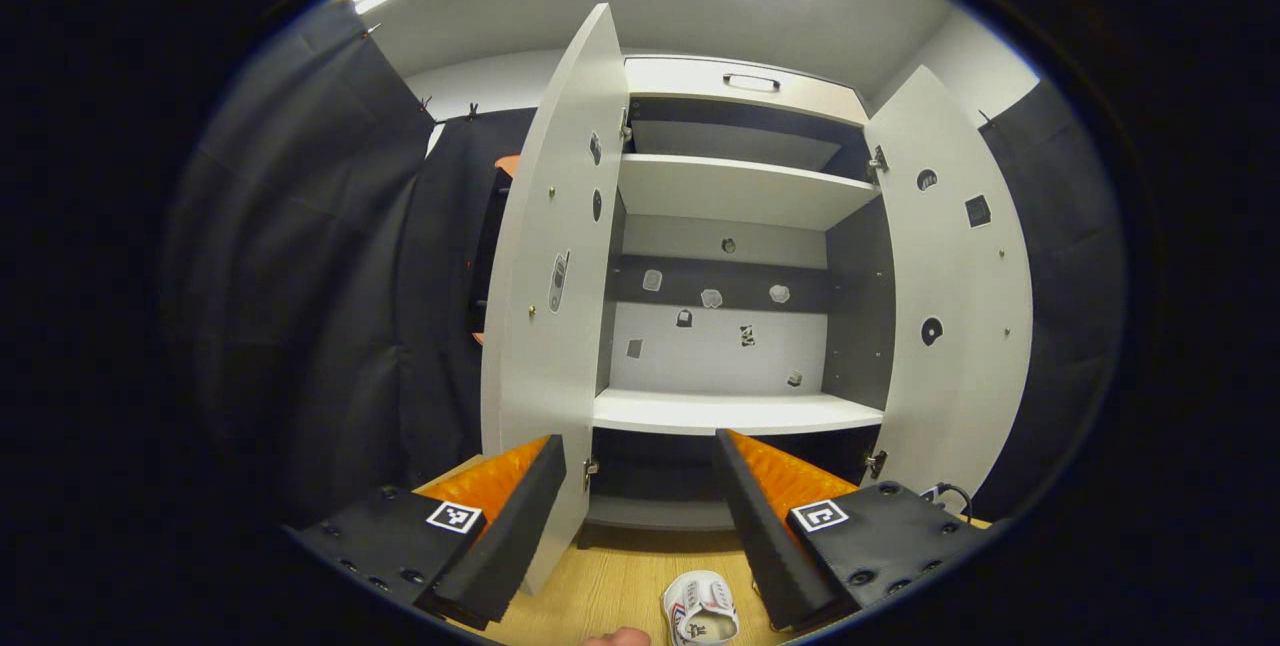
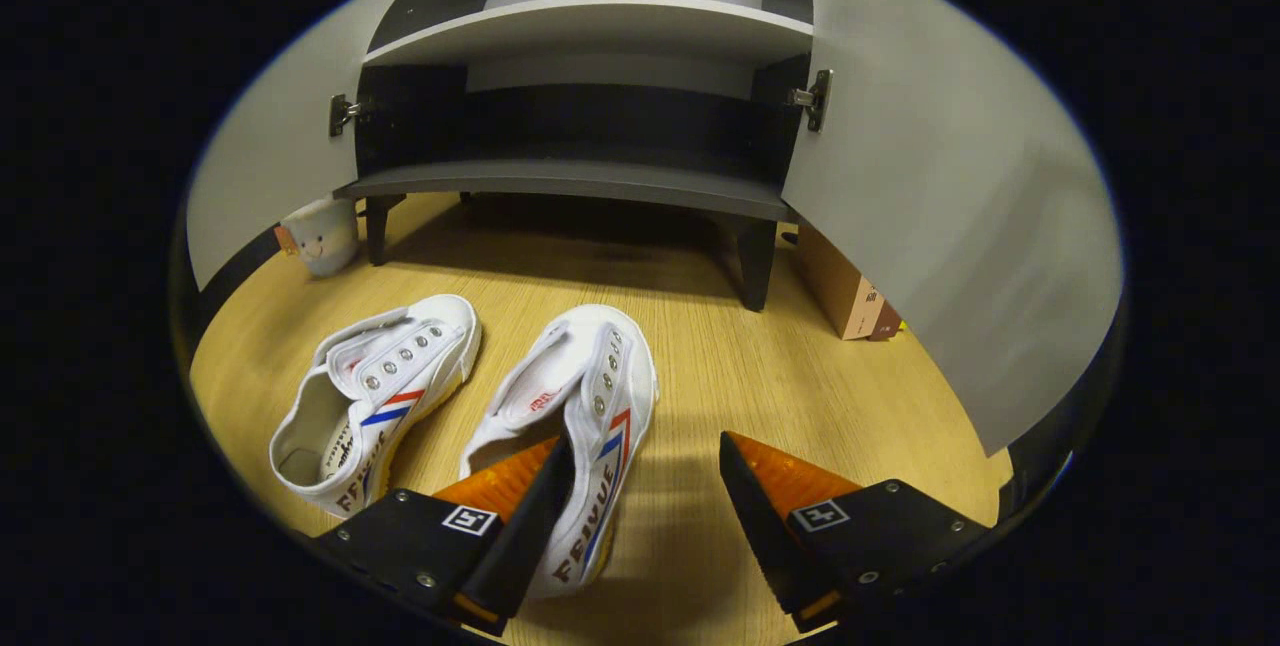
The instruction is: Grab one shoe with the right hand and put it into the shoe cabinet, grab the other shoe with the left hand and put it into the shoe cabinet; then close the right door with the right hand and the left door with the left hand.
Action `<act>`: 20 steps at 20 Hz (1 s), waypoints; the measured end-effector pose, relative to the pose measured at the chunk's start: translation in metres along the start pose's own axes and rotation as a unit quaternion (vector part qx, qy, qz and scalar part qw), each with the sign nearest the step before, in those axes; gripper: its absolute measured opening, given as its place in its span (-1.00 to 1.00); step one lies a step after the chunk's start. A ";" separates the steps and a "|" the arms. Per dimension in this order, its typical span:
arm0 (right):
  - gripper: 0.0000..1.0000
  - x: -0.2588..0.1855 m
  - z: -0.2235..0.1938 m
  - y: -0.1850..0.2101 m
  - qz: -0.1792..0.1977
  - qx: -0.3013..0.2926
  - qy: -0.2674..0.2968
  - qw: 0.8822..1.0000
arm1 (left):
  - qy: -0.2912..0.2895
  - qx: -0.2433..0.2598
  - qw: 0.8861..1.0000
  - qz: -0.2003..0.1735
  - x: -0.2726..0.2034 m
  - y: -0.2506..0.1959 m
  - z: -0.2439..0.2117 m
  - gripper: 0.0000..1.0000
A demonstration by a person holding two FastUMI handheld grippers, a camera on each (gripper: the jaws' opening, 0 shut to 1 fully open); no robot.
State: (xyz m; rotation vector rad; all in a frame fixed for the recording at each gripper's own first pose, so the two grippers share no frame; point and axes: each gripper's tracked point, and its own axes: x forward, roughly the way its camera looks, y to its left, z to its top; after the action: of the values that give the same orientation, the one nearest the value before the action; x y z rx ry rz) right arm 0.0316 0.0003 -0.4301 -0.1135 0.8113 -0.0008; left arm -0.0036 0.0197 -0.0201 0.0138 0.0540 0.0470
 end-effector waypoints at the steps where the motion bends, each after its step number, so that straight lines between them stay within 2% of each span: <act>1: 0.82 0.008 0.001 -0.003 -0.002 0.001 0.001 1.000 | 0.002 0.002 1.000 0.001 0.000 0.000 -0.001 0.92; 4: 0.82 0.027 0.005 -0.004 0.005 0.019 0.001 1.000 | 0.005 0.009 1.000 0.005 0.000 0.002 -0.001 0.93; 9: 0.67 0.039 0.006 0.001 0.023 0.019 -0.006 1.000 | 0.006 0.019 1.000 0.016 -0.001 0.006 -0.001 0.93; 11: 0.45 0.040 0.007 0.007 0.033 0.017 -0.013 0.999 | 0.006 0.020 1.000 0.018 -0.001 0.007 0.000 0.93; 13: 0.11 0.042 0.005 0.014 0.041 0.033 -0.011 0.999 | 0.006 0.024 1.000 0.018 -0.002 0.005 0.001 0.93; 14: -0.09 0.044 0.007 0.013 0.037 0.038 -0.014 0.998 | 0.004 0.026 1.000 0.016 -0.002 0.004 0.002 0.93; 15: -0.12 0.046 0.005 0.012 0.034 0.040 -0.013 0.999 | 0.004 0.028 0.999 0.015 -0.002 0.003 0.002 0.93; 17: -0.35 0.048 0.008 0.005 0.025 0.043 -0.017 0.999 | 0.005 0.030 0.999 0.012 -0.003 0.000 0.002 0.92; 18: -0.57 0.049 0.007 0.001 0.020 0.045 -0.014 0.999 | 0.005 0.030 1.000 0.010 -0.004 -0.002 0.002 0.92; 19: -0.68 0.051 0.007 -0.004 0.008 0.044 -0.014 0.999 | 0.005 0.030 1.000 0.008 -0.004 -0.003 0.002 0.97; 20: -0.89 0.050 0.005 -0.005 0.006 0.047 -0.009 0.999 | 0.004 0.031 0.999 0.007 -0.005 -0.005 0.004 0.99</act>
State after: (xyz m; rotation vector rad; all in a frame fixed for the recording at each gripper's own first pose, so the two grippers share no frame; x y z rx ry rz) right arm 0.0700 -0.0066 -0.4624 -0.0199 0.7920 -0.0258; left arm -0.0079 0.0149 -0.0162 0.0764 0.0628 0.0590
